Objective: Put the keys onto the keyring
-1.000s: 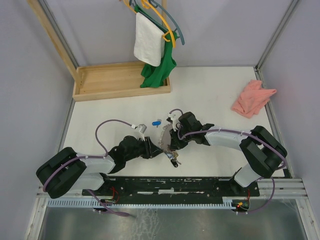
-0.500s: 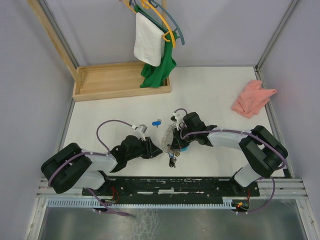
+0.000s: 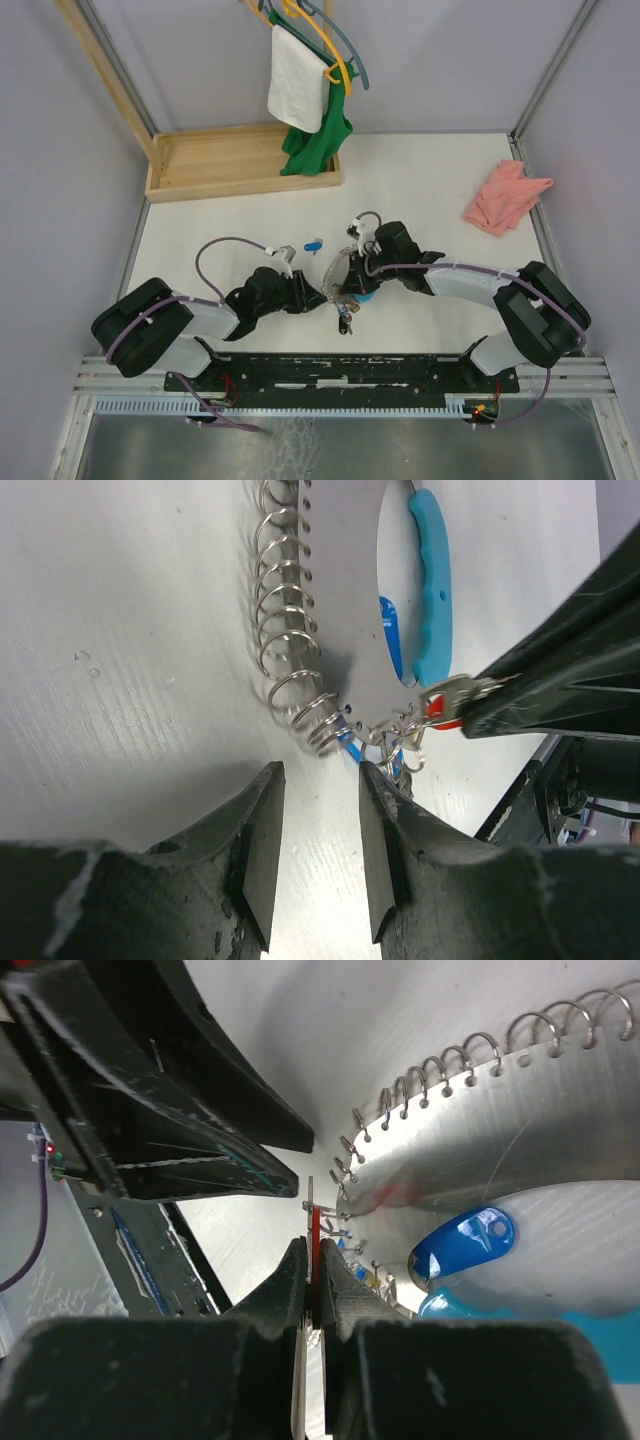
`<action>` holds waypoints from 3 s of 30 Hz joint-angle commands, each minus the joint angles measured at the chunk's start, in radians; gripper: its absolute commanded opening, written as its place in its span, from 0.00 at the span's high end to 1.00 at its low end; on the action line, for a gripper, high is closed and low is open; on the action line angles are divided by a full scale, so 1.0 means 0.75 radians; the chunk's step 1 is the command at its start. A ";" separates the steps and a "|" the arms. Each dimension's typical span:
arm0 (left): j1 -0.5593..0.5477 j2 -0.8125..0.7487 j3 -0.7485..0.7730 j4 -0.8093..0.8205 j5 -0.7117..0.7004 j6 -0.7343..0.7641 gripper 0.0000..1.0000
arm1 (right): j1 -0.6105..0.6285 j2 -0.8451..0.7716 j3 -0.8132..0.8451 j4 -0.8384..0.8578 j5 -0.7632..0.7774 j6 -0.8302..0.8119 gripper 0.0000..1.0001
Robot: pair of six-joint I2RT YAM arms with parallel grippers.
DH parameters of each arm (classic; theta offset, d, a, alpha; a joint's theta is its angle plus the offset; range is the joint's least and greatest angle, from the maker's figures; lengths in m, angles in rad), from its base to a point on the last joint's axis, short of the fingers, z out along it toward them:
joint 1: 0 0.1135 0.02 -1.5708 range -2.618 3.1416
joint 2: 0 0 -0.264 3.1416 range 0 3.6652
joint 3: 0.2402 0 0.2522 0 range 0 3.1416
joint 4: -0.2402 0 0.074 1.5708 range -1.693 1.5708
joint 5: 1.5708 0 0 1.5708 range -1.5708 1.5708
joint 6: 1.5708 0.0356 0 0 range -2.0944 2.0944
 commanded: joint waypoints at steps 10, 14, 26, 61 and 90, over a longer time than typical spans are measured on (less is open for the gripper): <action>0.008 -0.077 -0.029 0.175 0.019 0.059 0.60 | -0.009 -0.213 0.025 -0.007 -0.035 -0.004 0.99; 0.008 -0.120 -0.056 0.229 0.002 0.054 0.63 | -0.010 -0.232 0.027 -0.014 -0.034 0.000 0.99; 0.009 0.038 -0.079 0.594 0.045 0.198 0.66 | -0.009 -0.310 0.054 -0.063 -0.039 -0.014 1.00; 0.008 0.350 -0.055 1.101 0.162 0.133 0.54 | -0.010 -0.415 0.085 -0.116 -0.059 -0.024 0.99; 0.006 0.267 -0.092 1.132 0.203 0.108 0.97 | -0.009 -0.482 0.078 -0.226 -0.021 -0.076 0.99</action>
